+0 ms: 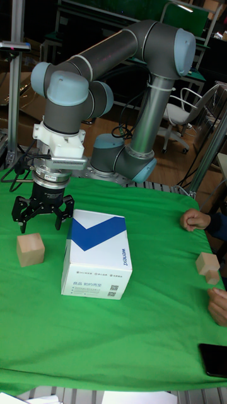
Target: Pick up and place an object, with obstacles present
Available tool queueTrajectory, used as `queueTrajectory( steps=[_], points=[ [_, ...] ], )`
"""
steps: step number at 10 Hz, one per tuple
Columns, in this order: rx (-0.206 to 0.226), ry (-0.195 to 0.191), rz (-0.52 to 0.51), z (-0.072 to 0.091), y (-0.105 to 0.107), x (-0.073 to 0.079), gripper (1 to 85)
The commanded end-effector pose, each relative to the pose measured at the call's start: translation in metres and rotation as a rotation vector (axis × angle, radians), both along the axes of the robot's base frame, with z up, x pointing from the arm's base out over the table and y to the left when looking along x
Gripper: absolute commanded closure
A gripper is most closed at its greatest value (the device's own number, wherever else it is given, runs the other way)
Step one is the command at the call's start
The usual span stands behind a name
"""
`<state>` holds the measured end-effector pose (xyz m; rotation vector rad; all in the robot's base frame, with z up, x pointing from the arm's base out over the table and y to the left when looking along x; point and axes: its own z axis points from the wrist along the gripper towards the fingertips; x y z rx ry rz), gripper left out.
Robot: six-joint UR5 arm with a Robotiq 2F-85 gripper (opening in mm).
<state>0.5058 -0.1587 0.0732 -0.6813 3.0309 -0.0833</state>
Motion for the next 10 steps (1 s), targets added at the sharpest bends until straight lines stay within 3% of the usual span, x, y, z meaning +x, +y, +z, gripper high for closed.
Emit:
queueTrajectory(
  steps=[1,2,5,9,10],
  points=[
    [0.039,-0.001,0.034,0.001,0.009,0.0,0.7],
    [0.009,-0.011,0.033,0.002,0.002,0.003,0.7],
    [0.034,-0.048,0.006,0.002,0.008,0.012,0.7],
    [0.049,-0.035,0.033,0.002,0.012,0.009,0.7],
    [0.065,-0.036,0.045,-0.004,0.008,0.018,0.7]
  ],
)
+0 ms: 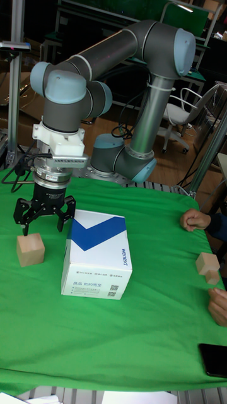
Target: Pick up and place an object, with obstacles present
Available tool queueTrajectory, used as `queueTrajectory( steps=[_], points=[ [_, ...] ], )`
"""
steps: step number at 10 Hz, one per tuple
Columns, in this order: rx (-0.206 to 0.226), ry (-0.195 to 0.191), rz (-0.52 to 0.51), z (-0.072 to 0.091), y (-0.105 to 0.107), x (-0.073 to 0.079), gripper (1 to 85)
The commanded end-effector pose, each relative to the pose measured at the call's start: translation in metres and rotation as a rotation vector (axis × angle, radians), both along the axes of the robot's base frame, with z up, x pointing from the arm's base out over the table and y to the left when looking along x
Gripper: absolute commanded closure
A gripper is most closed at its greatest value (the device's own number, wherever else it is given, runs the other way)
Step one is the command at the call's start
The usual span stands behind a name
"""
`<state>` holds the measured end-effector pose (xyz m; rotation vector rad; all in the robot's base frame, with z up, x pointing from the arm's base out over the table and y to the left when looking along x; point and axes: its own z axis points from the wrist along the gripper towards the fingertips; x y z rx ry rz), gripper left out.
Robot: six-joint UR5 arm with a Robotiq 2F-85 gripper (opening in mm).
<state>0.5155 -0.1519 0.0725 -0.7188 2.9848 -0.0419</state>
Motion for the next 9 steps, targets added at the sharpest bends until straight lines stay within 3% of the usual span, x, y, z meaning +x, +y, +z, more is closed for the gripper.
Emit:
queueTrajectory(
  steps=[1,7,9],
  points=[
    [0.035,-0.005,0.014,-0.007,-0.003,0.012,0.7],
    [0.035,-0.012,0.029,-0.03,-0.023,0.03,0.7],
    [0.034,-0.012,0.024,-0.034,-0.026,0.03,0.7]
  ],
)
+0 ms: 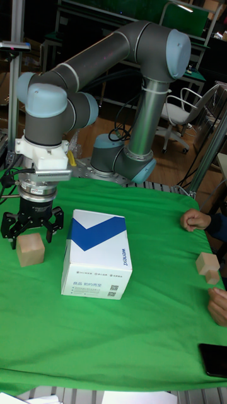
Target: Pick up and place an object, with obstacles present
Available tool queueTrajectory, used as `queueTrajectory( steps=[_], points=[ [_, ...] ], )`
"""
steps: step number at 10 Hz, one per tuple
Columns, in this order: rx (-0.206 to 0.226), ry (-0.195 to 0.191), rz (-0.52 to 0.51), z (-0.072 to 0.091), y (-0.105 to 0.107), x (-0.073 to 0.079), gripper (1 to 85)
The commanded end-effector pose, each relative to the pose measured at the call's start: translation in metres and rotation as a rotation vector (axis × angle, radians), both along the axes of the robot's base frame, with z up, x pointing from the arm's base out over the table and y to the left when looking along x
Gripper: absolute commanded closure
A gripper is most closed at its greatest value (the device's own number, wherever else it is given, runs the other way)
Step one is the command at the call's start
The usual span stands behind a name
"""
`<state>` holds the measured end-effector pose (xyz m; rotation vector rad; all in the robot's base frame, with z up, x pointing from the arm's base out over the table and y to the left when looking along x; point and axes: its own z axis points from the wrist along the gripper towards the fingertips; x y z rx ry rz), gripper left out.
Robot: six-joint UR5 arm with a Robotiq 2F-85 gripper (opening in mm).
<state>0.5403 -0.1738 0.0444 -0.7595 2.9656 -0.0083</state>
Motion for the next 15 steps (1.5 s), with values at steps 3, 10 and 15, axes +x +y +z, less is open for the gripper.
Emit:
queueTrajectory(
  steps=[3,10,15],
  points=[
    [0.024,-0.006,-0.024,-0.019,0.0,0.004,2.3],
    [-0.049,0.104,-0.185,0.001,-0.006,-0.021,84.7],
    [-0.087,0.057,-0.122,0.069,0.013,-0.03,84.7]
  ],
)
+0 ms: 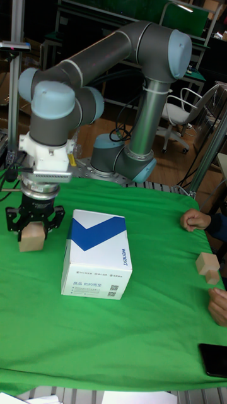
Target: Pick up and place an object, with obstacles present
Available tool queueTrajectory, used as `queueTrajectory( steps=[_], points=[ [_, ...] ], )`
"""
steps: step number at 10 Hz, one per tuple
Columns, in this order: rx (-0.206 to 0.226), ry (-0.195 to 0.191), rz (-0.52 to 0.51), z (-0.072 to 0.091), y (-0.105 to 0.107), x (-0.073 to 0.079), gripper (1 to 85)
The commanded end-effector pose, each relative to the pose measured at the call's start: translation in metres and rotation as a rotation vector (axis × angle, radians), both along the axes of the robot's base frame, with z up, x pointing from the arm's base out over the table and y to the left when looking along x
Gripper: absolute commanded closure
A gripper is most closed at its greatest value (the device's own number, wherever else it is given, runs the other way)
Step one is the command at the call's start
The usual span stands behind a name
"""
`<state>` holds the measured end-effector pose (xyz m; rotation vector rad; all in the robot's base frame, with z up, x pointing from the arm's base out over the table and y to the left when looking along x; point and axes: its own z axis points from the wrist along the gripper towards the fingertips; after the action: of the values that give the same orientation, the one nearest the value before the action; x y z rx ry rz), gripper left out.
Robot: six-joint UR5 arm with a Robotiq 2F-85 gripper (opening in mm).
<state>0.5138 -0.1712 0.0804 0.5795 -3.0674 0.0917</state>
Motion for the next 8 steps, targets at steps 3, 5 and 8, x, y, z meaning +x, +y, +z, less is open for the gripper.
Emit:
queueTrajectory(
  steps=[3,5,8],
  points=[
    [-0.074,-0.007,0.01,0.068,0.027,-0.034,84.7],
    [-0.074,0.002,0.0,0.075,0.032,-0.049,84.7],
    [-0.117,-0.019,-0.001,0.077,0.023,-0.046,84.7]
  ],
)
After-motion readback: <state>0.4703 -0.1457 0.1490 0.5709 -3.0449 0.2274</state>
